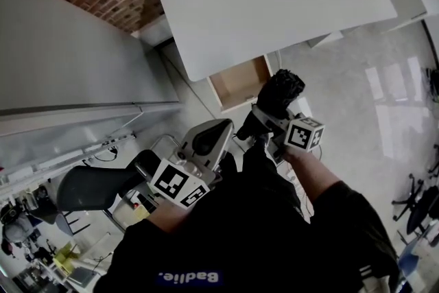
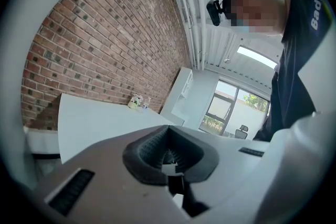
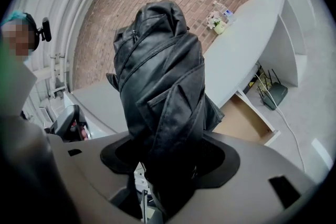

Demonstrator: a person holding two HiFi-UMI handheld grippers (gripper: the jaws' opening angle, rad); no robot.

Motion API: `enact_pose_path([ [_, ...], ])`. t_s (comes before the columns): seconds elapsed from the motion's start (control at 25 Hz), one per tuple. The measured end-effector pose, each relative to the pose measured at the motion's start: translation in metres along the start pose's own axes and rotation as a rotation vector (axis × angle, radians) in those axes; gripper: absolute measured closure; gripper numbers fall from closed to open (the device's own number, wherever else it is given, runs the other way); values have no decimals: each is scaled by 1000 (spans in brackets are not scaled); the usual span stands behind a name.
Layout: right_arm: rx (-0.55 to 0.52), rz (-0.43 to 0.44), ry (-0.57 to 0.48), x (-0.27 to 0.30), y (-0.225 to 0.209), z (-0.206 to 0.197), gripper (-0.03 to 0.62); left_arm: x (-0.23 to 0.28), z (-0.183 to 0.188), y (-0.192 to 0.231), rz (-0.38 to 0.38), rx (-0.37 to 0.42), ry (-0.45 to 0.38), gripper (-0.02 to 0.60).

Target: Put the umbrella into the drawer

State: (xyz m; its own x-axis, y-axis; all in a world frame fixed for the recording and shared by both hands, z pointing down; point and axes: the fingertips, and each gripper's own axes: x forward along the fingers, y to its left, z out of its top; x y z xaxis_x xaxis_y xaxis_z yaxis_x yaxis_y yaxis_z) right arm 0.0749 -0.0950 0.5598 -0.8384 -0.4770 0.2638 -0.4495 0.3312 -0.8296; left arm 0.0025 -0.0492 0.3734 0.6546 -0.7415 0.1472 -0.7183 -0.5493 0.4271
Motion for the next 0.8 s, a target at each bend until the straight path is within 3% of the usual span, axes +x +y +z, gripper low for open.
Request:
enact_pose_path([
  [0.2, 133, -34, -36, 19, -40, -14, 308, 2, -9, 14, -4, -9, 23, 584],
  [0.44, 199, -87, -39, 42, -86, -36, 309, 0, -17, 35, 11, 10, 35, 584],
  [0.8, 304, -146, -35, 78, -140, -53, 309, -5, -43, 65, 51, -46, 40, 584],
])
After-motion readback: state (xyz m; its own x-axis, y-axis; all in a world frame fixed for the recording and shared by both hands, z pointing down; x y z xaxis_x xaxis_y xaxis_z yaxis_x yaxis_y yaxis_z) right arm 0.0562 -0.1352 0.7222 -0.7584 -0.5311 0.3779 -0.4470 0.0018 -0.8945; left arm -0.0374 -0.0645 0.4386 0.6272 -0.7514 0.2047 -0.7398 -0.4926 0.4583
